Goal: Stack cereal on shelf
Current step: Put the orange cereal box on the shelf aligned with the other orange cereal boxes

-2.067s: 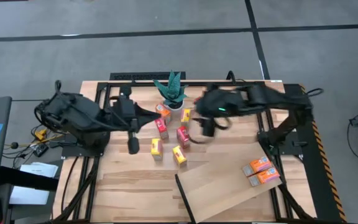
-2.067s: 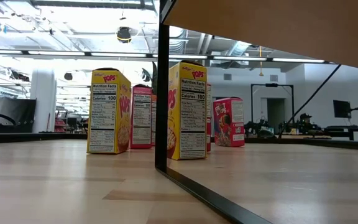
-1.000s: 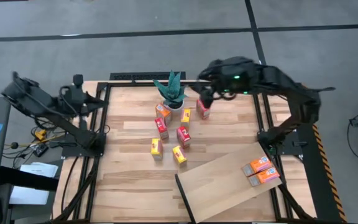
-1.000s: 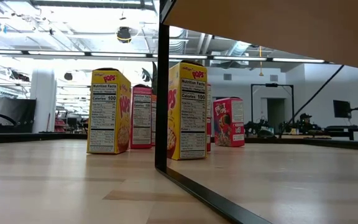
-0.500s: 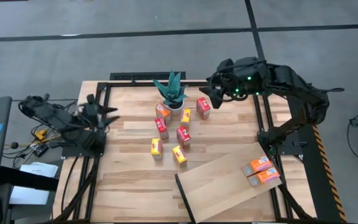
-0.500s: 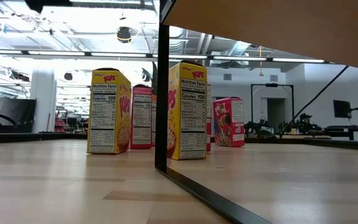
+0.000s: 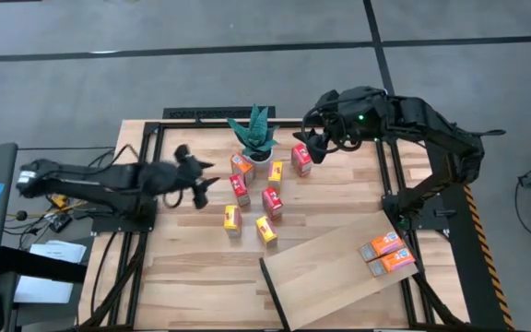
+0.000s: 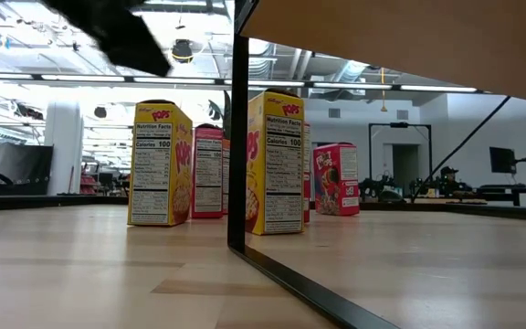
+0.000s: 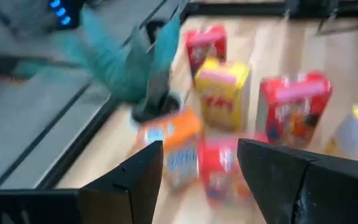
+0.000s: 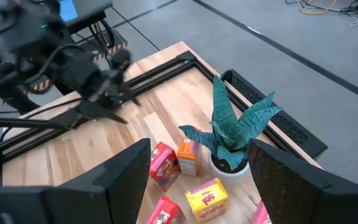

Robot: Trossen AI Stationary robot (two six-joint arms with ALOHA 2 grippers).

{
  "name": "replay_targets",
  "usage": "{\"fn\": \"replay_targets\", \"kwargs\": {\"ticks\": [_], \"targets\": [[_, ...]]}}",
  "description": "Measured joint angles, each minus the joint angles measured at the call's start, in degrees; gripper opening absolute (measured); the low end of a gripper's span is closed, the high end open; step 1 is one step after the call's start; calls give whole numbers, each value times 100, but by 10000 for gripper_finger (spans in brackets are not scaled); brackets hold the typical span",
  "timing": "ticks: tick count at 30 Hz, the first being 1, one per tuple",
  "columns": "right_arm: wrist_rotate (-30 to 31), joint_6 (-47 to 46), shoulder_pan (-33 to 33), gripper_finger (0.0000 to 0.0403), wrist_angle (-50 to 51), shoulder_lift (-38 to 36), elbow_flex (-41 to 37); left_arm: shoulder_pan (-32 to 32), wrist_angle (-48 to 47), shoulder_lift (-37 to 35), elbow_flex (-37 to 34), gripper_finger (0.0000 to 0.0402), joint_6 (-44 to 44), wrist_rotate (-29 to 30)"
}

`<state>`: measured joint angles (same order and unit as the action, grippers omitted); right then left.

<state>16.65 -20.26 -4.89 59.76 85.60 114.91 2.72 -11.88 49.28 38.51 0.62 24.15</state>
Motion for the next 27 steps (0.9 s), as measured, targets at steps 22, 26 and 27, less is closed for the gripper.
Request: {"fn": "replay_targets", "kwargs": {"ticks": [22, 26, 27], "targets": [[-22, 125, 37, 291, 590, 0, 0, 3329, 1158, 2513, 542, 198, 2564, -5247], [-22, 123, 41, 291, 739, 0, 0, 3329, 593, 2929, 1243, 198, 2806, -5216], [-22, 123, 45, 291, 777, 0, 0, 3329, 320, 3016, 1428, 198, 2909, -5193]]}}
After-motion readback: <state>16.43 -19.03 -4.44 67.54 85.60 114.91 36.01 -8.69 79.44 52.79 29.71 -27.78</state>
